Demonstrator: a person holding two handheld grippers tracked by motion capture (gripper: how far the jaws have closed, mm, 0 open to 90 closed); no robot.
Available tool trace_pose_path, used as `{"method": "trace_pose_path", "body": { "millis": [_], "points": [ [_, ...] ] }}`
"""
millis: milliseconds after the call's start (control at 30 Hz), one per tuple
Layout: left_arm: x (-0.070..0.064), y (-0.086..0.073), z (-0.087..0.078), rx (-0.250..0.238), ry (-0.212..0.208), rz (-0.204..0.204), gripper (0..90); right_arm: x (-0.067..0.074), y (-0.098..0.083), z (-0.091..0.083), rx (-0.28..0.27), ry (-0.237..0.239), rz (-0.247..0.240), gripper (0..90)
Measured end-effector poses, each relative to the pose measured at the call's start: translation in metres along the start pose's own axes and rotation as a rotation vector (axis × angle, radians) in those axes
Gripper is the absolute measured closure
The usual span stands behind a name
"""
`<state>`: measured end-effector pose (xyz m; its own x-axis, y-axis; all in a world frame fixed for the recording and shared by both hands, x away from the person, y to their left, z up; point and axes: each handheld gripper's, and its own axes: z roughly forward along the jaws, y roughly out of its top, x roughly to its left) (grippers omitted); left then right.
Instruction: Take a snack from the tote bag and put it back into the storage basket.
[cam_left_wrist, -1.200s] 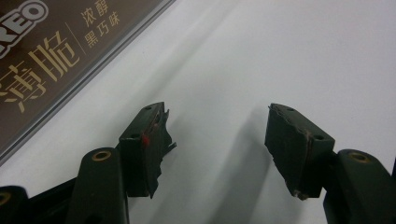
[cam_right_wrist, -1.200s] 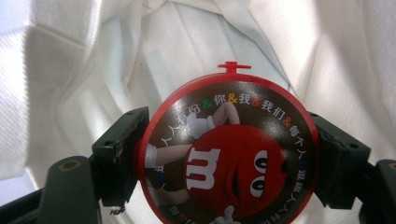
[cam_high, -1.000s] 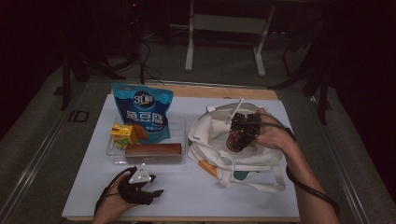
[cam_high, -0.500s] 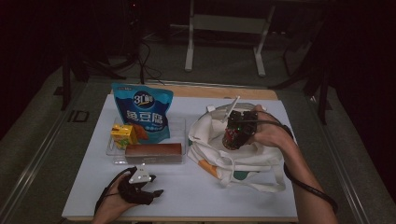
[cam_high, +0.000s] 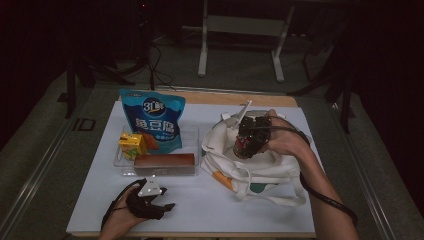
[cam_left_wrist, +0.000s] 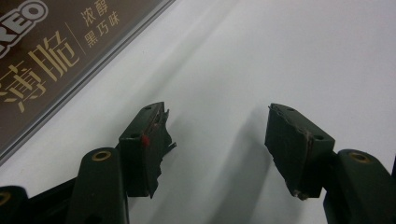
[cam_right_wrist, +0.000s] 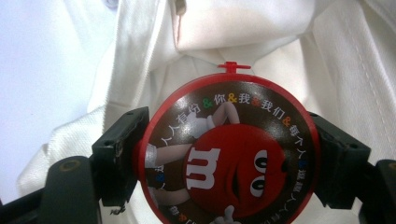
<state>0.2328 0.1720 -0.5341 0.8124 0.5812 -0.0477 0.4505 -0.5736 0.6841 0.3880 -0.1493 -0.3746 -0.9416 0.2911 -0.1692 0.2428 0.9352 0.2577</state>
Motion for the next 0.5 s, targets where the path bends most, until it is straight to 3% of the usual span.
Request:
{"method": "trace_pose_path", "body": {
  "millis": [500],
  "points": [
    [0.0, 0.0, 0.0, 0.001, 0.0, 0.002, 38.7, 0.005, 0.016, -0.008, -0.024, -0.004, -0.035, 23.3]
  ]
}}
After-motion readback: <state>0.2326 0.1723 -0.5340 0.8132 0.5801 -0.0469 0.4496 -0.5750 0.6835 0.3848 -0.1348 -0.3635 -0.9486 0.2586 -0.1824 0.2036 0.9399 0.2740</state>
